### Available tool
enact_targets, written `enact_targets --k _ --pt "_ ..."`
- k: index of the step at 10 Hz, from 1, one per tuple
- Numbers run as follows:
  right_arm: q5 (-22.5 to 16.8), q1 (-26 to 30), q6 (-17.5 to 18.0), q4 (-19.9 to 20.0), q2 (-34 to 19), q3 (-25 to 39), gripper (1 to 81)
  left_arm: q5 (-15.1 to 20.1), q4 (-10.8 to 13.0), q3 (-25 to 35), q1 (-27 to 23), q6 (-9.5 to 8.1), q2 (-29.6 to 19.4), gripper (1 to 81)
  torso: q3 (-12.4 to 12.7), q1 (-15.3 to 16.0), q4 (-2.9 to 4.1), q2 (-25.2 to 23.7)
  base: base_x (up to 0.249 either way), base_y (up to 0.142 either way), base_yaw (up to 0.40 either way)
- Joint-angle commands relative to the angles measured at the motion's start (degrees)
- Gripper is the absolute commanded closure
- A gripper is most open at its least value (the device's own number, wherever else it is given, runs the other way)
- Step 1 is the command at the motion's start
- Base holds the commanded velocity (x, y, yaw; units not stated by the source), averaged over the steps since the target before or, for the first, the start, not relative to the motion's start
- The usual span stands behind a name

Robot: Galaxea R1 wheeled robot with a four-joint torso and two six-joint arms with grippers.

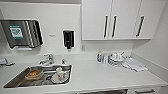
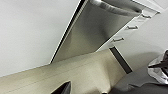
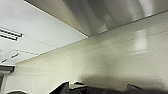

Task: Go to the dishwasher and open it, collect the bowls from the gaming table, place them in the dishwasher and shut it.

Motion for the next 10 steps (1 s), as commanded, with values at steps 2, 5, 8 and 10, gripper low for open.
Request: enact_targets --k 2,5,8,10 --pt "-3.5 9.3 4.4 1.2 -2.1 3.0 1.0 3.4 1.3 2.8 -6.1 -0.20 -3.3 1.0 0.0 0.0 0.00 0.0 0.000 0.000 0.000" --pt "-7.4 15.4 11.5 1.2 -3.1 8.4 1.0 3.4 1.2 2.9 -6.0 -0.20 -3.4 1.0 0.0 0.0 0.00 0.0 0.000 0.000 0.000" --pt "-11.2 22.0 17.5 1.0 -5.4 13.4 1.0 3.3 0.8 2.8 -6.0 -0.20 -3.3 1.0 0.0 0.0 0.00 0.0 0.000 0.000 0.000" --pt "-13.4 26.0 22.0 0.9 -5.5 14.1 1.0 3.3 0.6 2.8 -6.1 -0.20 -3.2 1.0 0.0 0.0 0.00 0.0 0.000 0.000 0.000"
